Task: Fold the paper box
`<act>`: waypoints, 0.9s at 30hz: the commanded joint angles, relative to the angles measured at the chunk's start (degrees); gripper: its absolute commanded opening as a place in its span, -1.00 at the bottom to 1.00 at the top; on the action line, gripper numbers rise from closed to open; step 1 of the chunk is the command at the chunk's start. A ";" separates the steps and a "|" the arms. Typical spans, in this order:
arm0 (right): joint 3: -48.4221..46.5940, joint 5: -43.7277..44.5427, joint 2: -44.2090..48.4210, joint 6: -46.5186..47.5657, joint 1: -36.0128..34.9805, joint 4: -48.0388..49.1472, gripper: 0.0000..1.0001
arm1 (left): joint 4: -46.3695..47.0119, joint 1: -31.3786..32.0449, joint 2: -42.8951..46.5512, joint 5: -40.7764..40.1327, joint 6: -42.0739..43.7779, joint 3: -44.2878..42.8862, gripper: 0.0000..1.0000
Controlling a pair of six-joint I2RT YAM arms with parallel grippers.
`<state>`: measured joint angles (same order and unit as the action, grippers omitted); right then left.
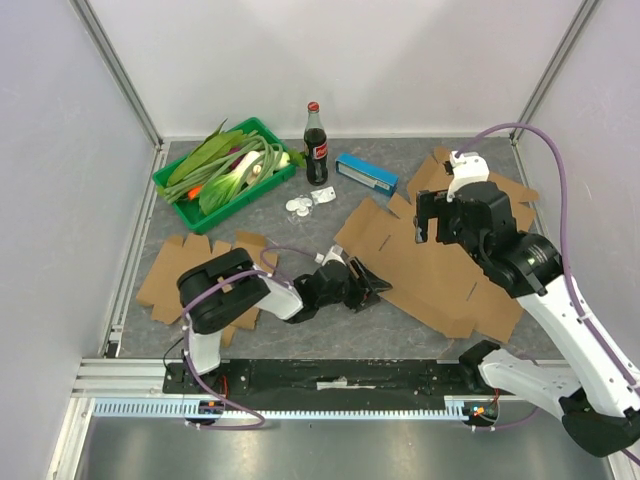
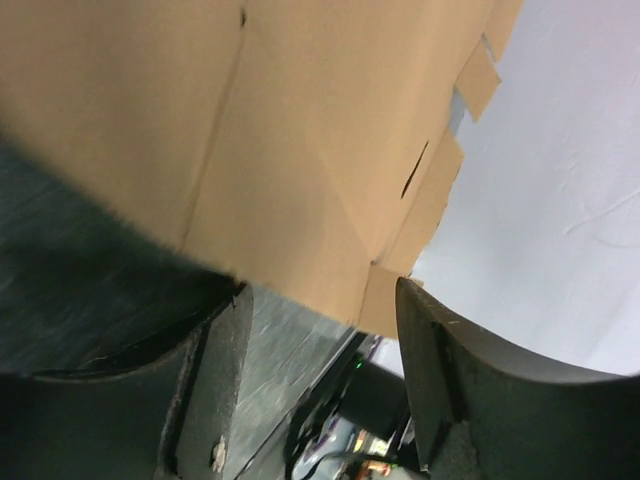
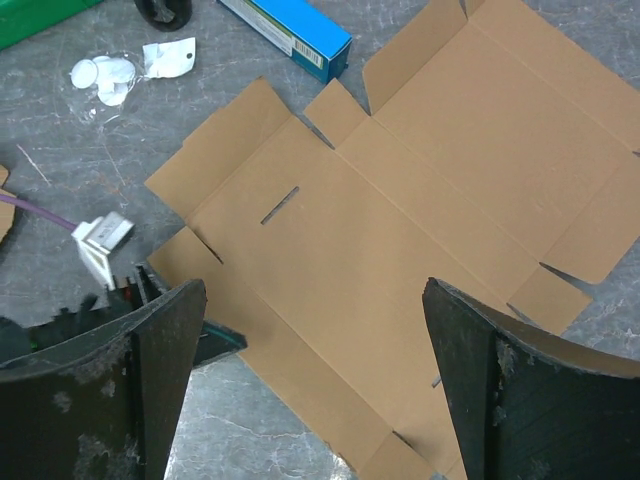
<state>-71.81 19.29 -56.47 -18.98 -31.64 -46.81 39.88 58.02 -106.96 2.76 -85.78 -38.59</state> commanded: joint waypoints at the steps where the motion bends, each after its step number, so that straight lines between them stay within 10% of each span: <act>1: 0.79 -0.65 1.53 -1.06 0.26 1.63 0.96 | 2.49 1.31 -6.76 -7.87 -7.47 -5.26 0.21; 10: 1.06 -1.09 0.75 1.49 0.26 1.63 0.96 | -5.31 0.78 2.26 -7.51 16.66 -7.02 -0.96; 27: -21.96 -31.41 -16.39 37.15 -0.88 7.97 0.91 | -79.23 -15.74 37.87 8.58 77.50 -28.29 -0.96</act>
<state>-84.75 -2.79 -72.03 3.14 -32.42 -42.54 -18.31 46.09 -73.56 8.51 -26.70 -61.28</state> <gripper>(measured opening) 0.959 0.042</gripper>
